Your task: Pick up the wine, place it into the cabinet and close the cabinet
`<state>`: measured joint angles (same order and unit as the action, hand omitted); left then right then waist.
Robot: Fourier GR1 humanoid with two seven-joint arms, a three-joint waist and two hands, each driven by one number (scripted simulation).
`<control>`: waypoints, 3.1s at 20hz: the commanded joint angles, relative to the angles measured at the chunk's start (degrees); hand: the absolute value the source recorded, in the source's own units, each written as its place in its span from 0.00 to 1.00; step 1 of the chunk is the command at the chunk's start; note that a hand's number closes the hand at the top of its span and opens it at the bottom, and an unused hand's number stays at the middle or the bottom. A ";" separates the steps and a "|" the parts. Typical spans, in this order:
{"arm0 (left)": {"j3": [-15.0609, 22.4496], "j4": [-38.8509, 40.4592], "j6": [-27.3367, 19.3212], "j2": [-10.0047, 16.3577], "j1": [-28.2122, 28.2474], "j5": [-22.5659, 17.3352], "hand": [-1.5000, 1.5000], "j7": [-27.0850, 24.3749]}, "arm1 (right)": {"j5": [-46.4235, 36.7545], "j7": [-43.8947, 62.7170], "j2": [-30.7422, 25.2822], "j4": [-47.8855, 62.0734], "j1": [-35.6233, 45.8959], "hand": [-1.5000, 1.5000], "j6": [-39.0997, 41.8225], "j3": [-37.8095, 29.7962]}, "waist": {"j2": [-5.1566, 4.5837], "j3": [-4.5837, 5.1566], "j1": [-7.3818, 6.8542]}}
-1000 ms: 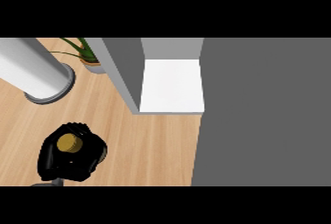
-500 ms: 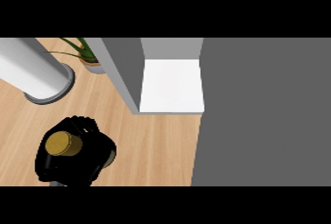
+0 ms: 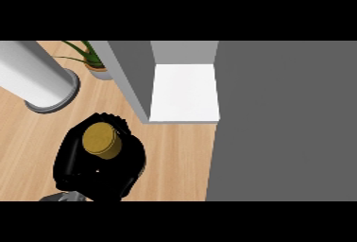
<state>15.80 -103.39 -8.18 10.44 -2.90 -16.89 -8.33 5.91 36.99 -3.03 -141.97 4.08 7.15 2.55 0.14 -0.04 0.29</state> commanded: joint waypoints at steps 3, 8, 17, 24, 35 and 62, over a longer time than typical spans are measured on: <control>3.57 -5.71 -4.86 -4.55 -5.29 2.53 1.00 9.04 | 3.36 4.16 0.27 -8.38 -1.96 0.00 -0.69 0.74 | 0.05 0.02 0.04; 8.59 -4.40 -12.31 -10.23 -12.76 8.14 1.00 14.34 | 5.68 4.29 -0.84 -4.90 1.63 0.00 -1.18 -2.58 | -0.01 0.01 0.09; 10.52 4.19 -23.15 -10.41 -24.17 10.16 1.00 16.31 | 2.99 1.55 1.51 -5.55 -1.57 0.00 -0.11 0.50 | -0.05 0.03 0.28; 11.10 12.98 -27.35 -10.43 -31.66 9.05 1.00 14.23 | 3.51 4.25 -0.25 -4.01 2.43 0.00 -0.55 -0.61 | -0.11 0.04 0.24; 14.35 17.82 -32.97 -10.44 -29.97 1.77 1.00 6.03 | 7.29 1.87 -1.74 -6.90 -2.32 0.00 2.08 -4.41 | -0.09 0.03 0.51; 5.94 42.04 -25.62 -10.44 -30.13 -2.45 1.00 -16.94 | 7.09 3.23 -0.48 -7.47 -1.76 0.00 1.38 -3.02 | -0.17 0.04 0.58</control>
<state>24.84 -65.39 -36.39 0.04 -32.23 -18.03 -21.91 7.33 37.72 -3.41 -141.78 5.13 8.52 0.63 -0.01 0.01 0.75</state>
